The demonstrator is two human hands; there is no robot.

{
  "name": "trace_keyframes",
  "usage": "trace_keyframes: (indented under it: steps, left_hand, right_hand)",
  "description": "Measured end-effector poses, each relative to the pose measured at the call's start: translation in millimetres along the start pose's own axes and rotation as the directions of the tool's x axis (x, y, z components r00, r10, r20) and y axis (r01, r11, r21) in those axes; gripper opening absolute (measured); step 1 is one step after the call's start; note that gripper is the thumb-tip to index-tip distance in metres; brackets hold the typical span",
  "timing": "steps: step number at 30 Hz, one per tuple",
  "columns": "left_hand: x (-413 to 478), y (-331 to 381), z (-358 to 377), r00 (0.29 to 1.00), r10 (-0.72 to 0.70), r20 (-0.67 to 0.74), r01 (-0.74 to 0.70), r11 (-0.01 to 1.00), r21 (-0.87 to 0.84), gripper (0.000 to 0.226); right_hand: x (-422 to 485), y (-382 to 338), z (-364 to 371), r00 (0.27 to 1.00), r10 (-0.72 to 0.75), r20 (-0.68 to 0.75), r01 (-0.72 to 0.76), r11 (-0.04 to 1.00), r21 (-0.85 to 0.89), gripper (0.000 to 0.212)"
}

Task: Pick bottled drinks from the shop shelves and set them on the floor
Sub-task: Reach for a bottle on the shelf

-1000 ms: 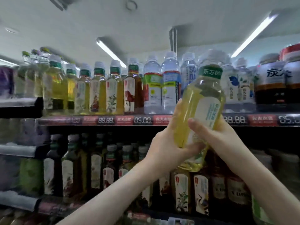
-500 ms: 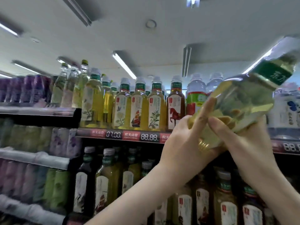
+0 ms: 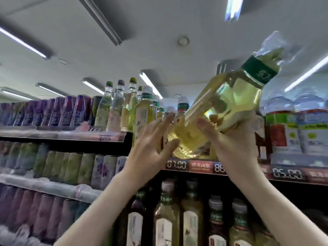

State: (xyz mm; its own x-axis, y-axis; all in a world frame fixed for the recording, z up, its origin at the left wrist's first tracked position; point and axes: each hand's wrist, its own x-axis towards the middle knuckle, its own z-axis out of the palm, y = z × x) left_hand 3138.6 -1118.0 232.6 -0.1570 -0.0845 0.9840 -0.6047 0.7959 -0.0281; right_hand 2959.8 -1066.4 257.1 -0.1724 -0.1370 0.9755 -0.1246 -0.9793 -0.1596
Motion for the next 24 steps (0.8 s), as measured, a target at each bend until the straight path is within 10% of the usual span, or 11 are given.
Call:
trace_keyframes:
  steps: [8, 24]
  left_hand:
    - [6.8, -124.2, -6.8, 0.935, -0.354, 0.0, 0.352, 0.93, 0.108, 0.077]
    - [10.6, -75.7, 58.9, 0.998, -0.031, 0.063, 0.03, 0.999, 0.019, 0.058]
  right_hand:
    - [11.7, 56.0, 85.2, 0.997, 0.018, -0.069, -0.03, 0.982, -0.185, 0.057]
    - [26.7, 28.6, 34.1, 0.959, -0.181, -0.219, 0.014, 0.8, -0.6, 0.074]
